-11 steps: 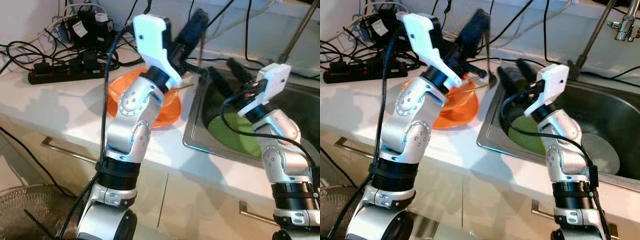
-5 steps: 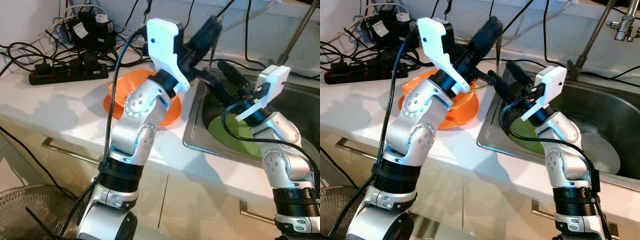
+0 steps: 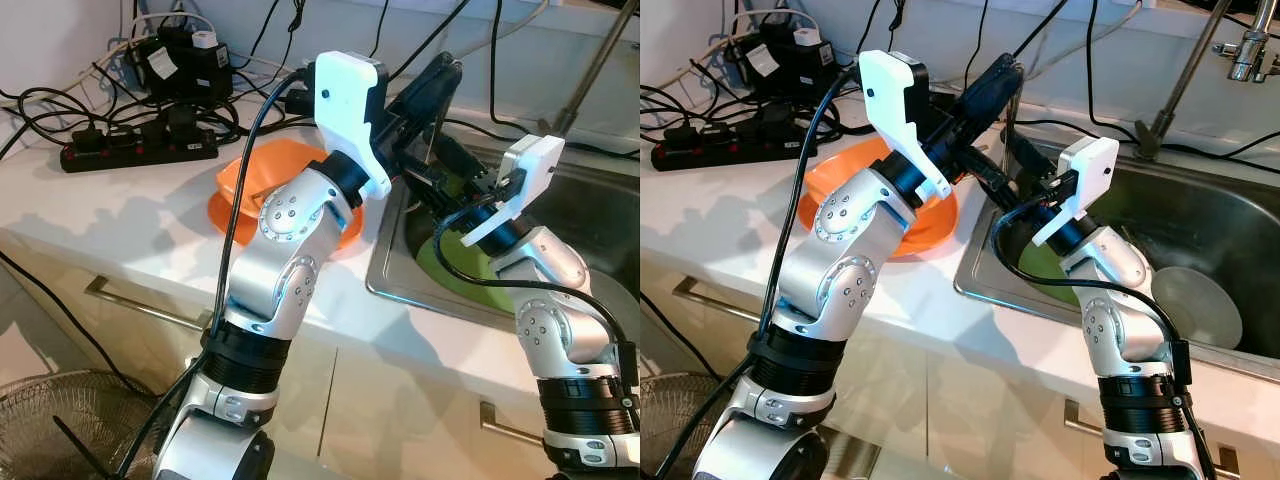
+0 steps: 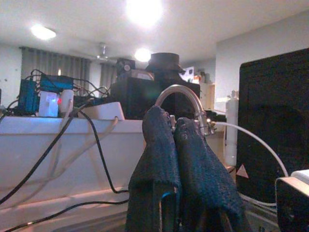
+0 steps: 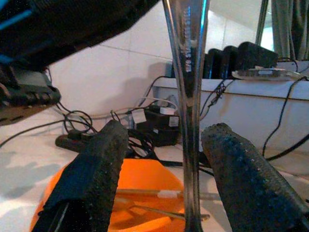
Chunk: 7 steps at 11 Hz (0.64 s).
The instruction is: Kitchen organization
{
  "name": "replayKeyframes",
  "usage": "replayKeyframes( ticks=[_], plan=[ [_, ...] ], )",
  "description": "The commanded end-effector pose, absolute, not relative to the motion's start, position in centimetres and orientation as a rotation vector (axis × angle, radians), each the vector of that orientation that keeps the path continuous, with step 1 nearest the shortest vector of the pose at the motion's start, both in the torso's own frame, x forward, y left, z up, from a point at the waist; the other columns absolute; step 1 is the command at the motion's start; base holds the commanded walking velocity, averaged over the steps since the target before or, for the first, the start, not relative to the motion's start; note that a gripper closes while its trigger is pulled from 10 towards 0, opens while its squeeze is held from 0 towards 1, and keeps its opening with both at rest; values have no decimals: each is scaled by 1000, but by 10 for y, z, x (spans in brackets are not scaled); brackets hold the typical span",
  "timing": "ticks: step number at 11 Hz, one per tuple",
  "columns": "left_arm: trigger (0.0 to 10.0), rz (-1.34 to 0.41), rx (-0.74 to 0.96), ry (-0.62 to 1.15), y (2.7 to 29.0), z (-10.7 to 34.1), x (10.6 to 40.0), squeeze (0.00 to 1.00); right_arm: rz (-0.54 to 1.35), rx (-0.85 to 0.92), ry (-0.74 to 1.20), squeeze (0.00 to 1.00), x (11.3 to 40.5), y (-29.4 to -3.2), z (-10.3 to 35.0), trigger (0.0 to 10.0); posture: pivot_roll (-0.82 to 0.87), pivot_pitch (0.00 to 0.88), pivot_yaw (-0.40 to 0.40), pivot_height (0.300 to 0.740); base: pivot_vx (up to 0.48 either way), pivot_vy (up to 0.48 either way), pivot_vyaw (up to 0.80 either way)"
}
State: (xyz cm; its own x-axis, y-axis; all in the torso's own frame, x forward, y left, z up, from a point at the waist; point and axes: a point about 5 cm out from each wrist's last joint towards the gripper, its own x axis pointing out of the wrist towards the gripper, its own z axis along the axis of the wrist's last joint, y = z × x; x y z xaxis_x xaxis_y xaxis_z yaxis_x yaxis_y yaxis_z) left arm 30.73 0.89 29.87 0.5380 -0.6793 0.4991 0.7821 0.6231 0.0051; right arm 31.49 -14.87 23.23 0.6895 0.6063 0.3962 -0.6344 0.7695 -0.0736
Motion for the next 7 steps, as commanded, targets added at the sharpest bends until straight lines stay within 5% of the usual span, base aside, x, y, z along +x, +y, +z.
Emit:
replayKeyframes(
  ticks=[1, 2, 3, 7],
  plan=[
    [10000, -913, -257, -501, 4, 302, 302, 0, 674, 69, -406, 0, 317, -150, 230, 10000, 180, 3, -16, 740, 0, 0, 0],
    [10000, -912, -258, -499, 4, 302, 302, 0, 662, 70, -400, 0, 318, -151, 229, 4275, 178, 5, -15, 740, 0, 0, 0],
    [10000, -906, -259, -499, 5, 302, 302, 0, 644, 67, -400, 0, 319, -153, 229, 0, 178, 4, -16, 740, 0, 0, 0],
    [10000, -887, -261, -500, 8, 302, 304, 0, 630, 61, -394, 0, 322, -153, 228, 0, 183, 9, -25, 740, 0, 0, 0]
  ],
)
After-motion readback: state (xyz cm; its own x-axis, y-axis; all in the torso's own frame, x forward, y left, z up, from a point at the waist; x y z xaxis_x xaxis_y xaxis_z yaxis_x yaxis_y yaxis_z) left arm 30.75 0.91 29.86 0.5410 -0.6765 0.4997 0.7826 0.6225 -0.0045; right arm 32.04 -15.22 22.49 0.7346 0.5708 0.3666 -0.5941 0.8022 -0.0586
